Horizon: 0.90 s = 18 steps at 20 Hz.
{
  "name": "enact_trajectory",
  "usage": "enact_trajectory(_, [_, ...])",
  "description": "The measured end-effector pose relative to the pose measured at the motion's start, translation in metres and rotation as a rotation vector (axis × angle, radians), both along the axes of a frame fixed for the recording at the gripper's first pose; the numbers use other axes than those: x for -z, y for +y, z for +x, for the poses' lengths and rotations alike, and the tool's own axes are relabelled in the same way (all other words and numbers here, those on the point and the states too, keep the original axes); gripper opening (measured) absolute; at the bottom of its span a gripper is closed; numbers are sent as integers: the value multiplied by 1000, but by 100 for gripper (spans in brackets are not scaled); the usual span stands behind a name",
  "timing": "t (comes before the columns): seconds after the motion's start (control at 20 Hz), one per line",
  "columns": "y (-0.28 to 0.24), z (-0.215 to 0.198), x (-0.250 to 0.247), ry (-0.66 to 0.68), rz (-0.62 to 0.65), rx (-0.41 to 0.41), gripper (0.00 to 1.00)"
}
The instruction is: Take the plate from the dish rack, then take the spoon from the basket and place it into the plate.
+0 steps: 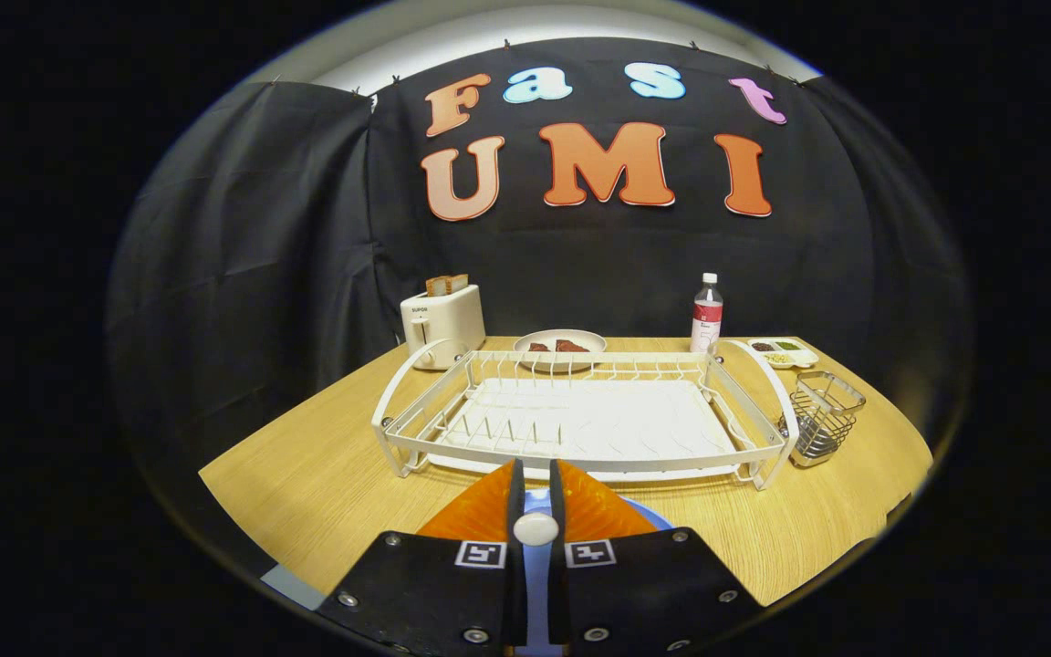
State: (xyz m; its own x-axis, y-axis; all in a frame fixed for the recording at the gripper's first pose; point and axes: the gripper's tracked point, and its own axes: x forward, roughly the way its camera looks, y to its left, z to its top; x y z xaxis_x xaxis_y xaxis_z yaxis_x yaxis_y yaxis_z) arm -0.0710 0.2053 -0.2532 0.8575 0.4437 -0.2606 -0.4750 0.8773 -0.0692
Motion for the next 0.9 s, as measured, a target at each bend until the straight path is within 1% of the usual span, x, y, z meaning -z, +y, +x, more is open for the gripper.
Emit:
enact_trajectory(0.15, [-2, -2, 3, 13, -12, 8, 13])
enact_trajectory(0.25, [-5, -5, 0, 26, -2, 10, 18])
enact_trajectory(0.3, [-5, -5, 1, 39, 1, 11, 31])
enact_trajectory(0.35, [-9, -5, 1, 48, -1, 22, 36])
enact_trajectory(0.5, [-21, -3, -9, 50, 1, 59, 81])
enact_trajectory(0.55, [-25, -2, -16, 43, 1, 72, 87])
enact_trajectory(0.6, [-28, 0, -22, 37, 0, 82, 96])
enact_trajectory(0.65, [-31, 2, -30, 30, 0, 91, 97])
enact_trajectory(0.9, [-48, 20, -84, -22, -6, 132, 98])
